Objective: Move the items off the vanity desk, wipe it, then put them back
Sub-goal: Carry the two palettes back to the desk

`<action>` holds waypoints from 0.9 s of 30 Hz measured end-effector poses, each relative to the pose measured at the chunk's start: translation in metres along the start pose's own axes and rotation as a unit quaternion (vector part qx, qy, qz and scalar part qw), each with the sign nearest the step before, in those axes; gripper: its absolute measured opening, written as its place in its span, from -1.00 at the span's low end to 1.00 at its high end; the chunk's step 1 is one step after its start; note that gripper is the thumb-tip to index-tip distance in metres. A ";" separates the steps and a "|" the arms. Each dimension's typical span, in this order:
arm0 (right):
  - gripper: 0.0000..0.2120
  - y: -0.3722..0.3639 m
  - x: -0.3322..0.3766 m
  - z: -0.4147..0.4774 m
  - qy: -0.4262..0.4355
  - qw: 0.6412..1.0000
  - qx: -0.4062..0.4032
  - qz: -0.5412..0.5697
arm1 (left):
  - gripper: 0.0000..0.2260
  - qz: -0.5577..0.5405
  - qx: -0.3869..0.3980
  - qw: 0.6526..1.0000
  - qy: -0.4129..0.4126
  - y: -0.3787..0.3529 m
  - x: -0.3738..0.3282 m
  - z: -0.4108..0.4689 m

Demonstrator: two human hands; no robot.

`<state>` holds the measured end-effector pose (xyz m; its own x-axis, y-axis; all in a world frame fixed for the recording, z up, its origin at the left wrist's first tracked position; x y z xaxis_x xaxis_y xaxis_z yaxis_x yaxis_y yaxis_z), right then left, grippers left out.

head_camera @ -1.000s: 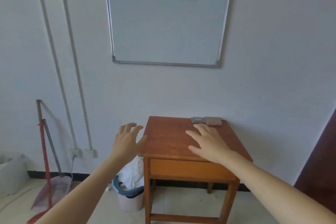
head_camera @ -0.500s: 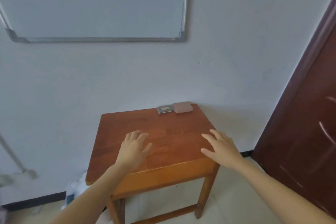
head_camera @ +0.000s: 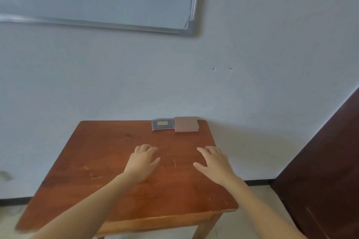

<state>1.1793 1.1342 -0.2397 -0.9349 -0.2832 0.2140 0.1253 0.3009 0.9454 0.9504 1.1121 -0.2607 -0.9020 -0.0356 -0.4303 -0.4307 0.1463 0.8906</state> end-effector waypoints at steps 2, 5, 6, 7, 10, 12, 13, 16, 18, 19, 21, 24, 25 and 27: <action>-0.46 -0.007 -0.001 0.019 0.001 1.000 0.020 0.004 | -0.62 -0.003 0.000 1.000 0.003 0.002 0.000 0.023; -0.46 -0.010 -0.003 0.048 0.002 0.999 0.041 0.001 | -0.61 -0.002 0.012 1.000 0.004 -0.004 0.002 0.056; -0.46 -0.009 -0.004 0.058 0.002 0.999 0.044 0.000 | -0.61 -0.005 0.016 1.000 0.008 -0.007 0.005 0.068; -0.46 -0.008 -0.005 0.069 0.001 0.999 0.045 0.000 | -0.62 -0.010 0.020 1.000 0.014 -0.009 0.008 0.079; -0.45 0.000 -0.008 0.105 -0.004 0.999 0.052 -0.002 | -0.61 -0.019 0.025 0.999 0.023 -0.011 0.017 0.116; -0.44 0.005 -0.012 0.132 -0.009 0.998 0.057 -0.014 | -0.61 -0.019 0.023 0.999 0.024 -0.012 0.021 0.140; -0.44 0.007 -0.013 0.145 -0.012 0.998 0.060 -0.018 | -0.61 -0.023 0.018 0.999 0.021 -0.013 0.024 0.152; -0.42 0.011 -0.016 0.185 -0.018 0.997 0.071 -0.032 | -0.61 -0.018 0.002 1.000 -0.001 -0.014 0.031 0.183; -0.39 0.011 -0.014 0.207 -0.015 0.996 0.081 -0.043 | -0.61 -0.008 0.003 1.000 -0.013 -0.019 0.037 0.200; -0.38 0.011 -0.013 0.218 -0.011 0.995 0.087 -0.048 | -0.61 -0.001 0.010 1.000 -0.011 -0.022 0.039 0.207; -0.37 0.011 -0.013 0.235 0.001 0.994 0.094 -0.064 | -0.64 0.007 0.006 1.000 -0.022 -0.024 0.042 0.218; -0.33 0.010 -0.019 0.257 0.023 0.987 0.117 -0.110 | -0.64 0.068 0.015 0.997 -0.047 -0.025 0.050 0.234; -0.31 0.009 -0.022 0.262 0.030 0.983 0.131 -0.126 | -0.58 0.097 0.017 0.994 -0.049 -0.024 0.052 0.236; -0.30 0.007 -0.026 0.269 0.037 0.978 0.150 -0.142 | -0.46 0.136 0.026 0.988 -0.065 -0.025 0.056 0.242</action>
<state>1.1151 1.3885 -0.3043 -0.8898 -0.4560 -0.0189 -0.2491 0.4506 0.8573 0.9179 1.3455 -0.3423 -0.9708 0.1396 -0.1950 -0.1682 0.1833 0.9686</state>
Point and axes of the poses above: each hand's wrist, its own z-axis towards the middle knuckle, its own y-axis out of the back of the hand, x = y × z, the point moved 1 cm from there along z, towards the middle knuckle, and after that the axes turned 8 degrees about x, right-handed, at the moved point
